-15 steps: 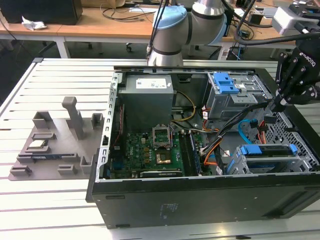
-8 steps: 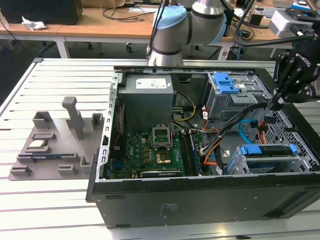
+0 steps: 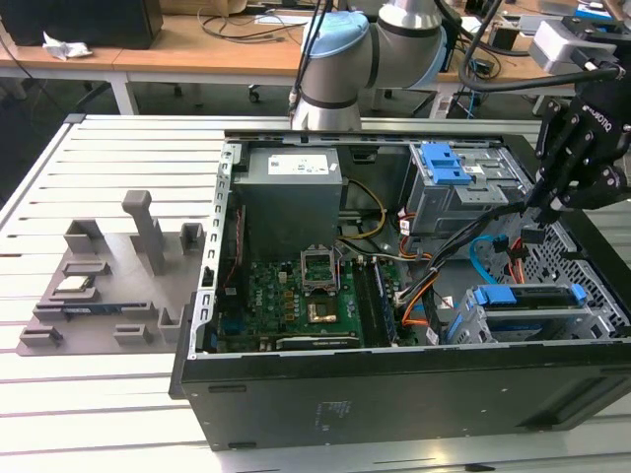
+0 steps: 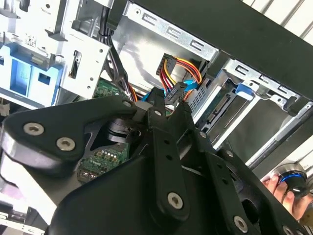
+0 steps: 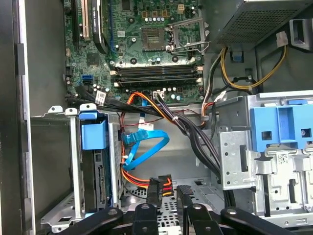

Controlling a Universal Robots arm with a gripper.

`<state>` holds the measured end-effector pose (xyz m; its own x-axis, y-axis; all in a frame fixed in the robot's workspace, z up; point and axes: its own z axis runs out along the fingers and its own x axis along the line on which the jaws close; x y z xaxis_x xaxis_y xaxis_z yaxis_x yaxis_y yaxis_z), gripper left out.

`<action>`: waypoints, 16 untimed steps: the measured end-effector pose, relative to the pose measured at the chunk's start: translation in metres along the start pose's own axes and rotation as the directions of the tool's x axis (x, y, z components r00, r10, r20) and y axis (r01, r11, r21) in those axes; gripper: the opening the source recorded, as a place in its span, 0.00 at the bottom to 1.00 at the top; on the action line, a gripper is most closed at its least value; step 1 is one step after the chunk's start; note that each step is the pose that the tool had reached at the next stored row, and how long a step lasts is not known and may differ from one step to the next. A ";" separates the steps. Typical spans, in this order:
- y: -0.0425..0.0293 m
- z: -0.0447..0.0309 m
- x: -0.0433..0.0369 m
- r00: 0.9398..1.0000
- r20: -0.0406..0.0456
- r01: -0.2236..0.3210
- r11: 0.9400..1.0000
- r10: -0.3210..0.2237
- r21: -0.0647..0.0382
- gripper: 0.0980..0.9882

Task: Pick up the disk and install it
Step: 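Insert the first disk wire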

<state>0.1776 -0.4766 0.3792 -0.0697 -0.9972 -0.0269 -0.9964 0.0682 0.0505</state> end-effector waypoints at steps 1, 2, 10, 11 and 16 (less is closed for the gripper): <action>0.0000 0.0007 -0.0013 1.000 0.000 0.000 1.000 0.000 0.000 0.23; 0.0001 0.0015 -0.0024 1.000 0.000 0.000 1.000 0.000 0.000 0.23; -0.0007 0.0162 -0.0026 1.000 -0.028 -0.001 1.000 0.001 0.002 0.23; -0.0008 0.0181 -0.0024 1.000 -0.028 -0.001 1.000 0.001 0.002 0.23; -0.0057 0.0278 -0.0017 0.999 -0.038 -0.003 1.000 0.003 0.003 0.23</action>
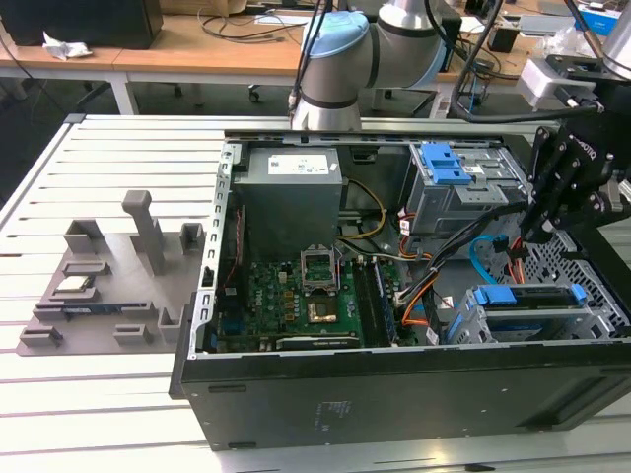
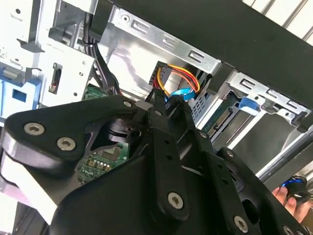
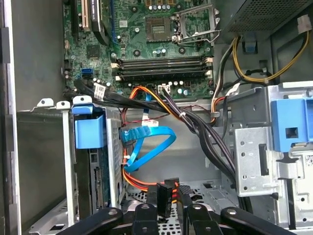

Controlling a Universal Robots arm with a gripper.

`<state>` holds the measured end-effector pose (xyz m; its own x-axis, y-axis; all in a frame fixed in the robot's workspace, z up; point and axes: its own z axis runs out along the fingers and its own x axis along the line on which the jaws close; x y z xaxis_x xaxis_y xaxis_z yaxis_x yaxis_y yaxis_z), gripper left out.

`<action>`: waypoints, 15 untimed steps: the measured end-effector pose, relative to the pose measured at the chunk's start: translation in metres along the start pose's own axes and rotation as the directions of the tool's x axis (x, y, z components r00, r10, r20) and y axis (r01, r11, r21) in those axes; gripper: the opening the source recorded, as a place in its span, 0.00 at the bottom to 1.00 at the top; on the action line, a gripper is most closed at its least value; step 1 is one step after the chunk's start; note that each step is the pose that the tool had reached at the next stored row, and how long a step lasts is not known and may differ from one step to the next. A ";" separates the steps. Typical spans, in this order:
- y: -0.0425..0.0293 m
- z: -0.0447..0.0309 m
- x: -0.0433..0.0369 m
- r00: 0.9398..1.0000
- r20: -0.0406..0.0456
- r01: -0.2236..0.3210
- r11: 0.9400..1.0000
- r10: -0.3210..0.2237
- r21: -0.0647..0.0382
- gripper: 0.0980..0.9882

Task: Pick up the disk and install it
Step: 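Insert the first disk wire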

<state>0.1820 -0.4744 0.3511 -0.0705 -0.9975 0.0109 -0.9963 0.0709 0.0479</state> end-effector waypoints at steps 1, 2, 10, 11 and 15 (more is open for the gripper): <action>0.0000 0.0000 0.0000 1.000 0.000 0.000 1.000 0.000 0.000 0.23; 0.0000 0.0001 0.0000 1.000 0.000 0.000 1.000 0.000 0.000 0.23; -0.0001 0.0001 0.0000 1.000 0.000 0.000 1.000 0.000 0.000 0.08; -0.0001 0.0001 0.0000 1.000 0.000 0.000 1.000 0.000 0.000 0.08; -0.0013 0.0004 0.0209 1.000 -0.005 0.000 1.000 0.000 0.000 0.08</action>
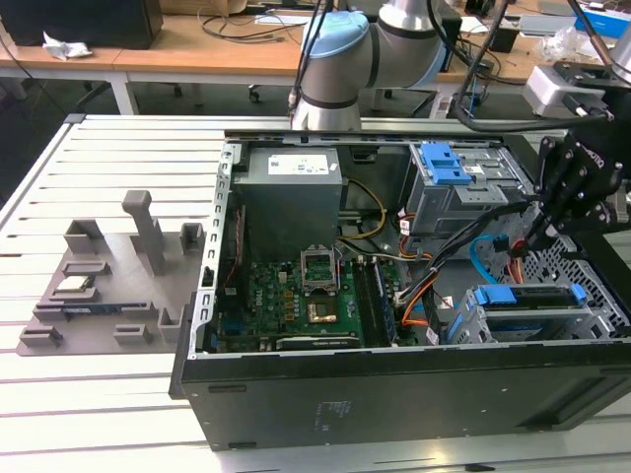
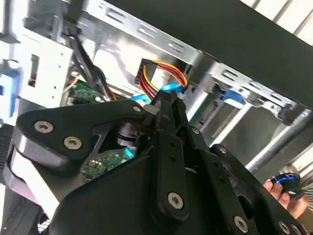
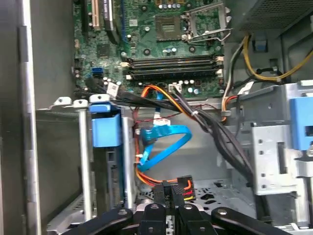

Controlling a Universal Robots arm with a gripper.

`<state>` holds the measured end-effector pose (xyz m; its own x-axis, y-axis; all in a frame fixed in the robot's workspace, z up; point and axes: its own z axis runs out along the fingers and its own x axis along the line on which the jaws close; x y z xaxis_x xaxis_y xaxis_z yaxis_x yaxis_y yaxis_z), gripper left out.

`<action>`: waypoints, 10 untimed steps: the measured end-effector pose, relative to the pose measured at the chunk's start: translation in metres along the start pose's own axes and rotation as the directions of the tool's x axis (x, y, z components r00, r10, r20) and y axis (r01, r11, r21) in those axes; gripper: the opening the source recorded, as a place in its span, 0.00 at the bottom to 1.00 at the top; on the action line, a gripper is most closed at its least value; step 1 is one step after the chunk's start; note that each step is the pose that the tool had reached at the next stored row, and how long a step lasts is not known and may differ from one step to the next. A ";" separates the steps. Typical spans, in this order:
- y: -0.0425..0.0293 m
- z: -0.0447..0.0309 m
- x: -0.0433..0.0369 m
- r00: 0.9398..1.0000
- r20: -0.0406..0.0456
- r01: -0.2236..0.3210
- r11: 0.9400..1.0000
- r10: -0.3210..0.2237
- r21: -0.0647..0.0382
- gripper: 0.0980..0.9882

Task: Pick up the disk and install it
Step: 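Insert the first disk wire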

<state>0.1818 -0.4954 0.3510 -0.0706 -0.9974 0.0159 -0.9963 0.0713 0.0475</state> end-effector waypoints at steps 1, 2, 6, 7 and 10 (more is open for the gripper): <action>-0.0004 0.0002 0.0063 1.000 -0.001 0.000 1.000 0.000 0.000 0.08; -0.0013 0.0006 0.0192 1.000 -0.004 0.000 1.000 0.000 0.000 0.08; -0.0028 0.0069 0.0366 1.000 -0.019 0.003 1.000 -0.003 0.001 0.08; -0.0031 0.0072 0.0359 1.000 -0.019 0.004 1.000 -0.004 0.001 0.08; -0.0036 0.0077 0.0341 1.000 -0.019 0.004 1.000 -0.004 0.001 0.08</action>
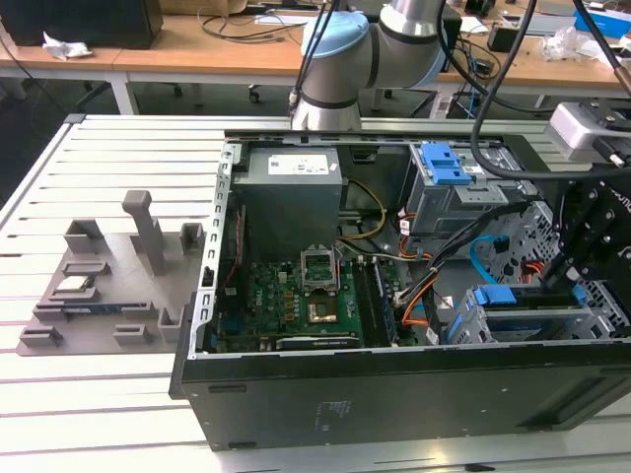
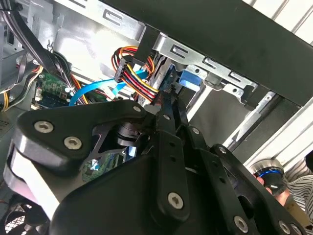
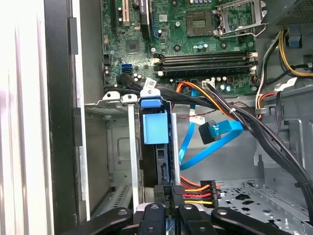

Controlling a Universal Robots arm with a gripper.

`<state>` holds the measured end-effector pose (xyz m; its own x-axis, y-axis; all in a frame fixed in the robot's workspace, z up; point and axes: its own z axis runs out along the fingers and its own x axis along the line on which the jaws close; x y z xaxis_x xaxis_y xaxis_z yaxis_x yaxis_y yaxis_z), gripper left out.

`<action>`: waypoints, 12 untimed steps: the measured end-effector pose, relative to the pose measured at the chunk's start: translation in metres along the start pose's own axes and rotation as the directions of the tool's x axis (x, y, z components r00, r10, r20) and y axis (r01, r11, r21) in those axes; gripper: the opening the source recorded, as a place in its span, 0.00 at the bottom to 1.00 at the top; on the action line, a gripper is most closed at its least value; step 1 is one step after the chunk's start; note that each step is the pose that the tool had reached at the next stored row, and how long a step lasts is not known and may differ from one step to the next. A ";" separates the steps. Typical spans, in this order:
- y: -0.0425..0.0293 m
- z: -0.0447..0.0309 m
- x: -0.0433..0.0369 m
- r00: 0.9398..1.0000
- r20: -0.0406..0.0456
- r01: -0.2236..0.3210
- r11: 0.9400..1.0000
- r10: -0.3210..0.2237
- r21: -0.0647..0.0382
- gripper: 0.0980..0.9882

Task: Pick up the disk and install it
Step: 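Insert the first disk wire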

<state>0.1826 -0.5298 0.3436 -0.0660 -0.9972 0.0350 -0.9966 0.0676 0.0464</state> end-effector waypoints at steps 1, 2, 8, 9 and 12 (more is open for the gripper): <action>-0.0001 0.0003 -0.0004 1.000 0.000 0.000 1.000 0.000 0.000 0.08; -0.0001 0.0008 -0.0006 1.000 0.000 0.000 1.000 0.000 0.000 0.08; -0.0004 0.0044 -0.0008 1.000 0.000 0.000 1.000 0.000 0.000 0.08; -0.0004 0.0055 -0.0007 1.000 0.000 0.000 1.000 0.000 0.000 0.08; -0.0007 0.0090 -0.0004 1.000 -0.002 0.000 1.000 0.000 0.000 0.08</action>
<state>0.1828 -0.5298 0.3346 -0.0656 -0.9972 0.0365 -0.9967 0.0672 0.0463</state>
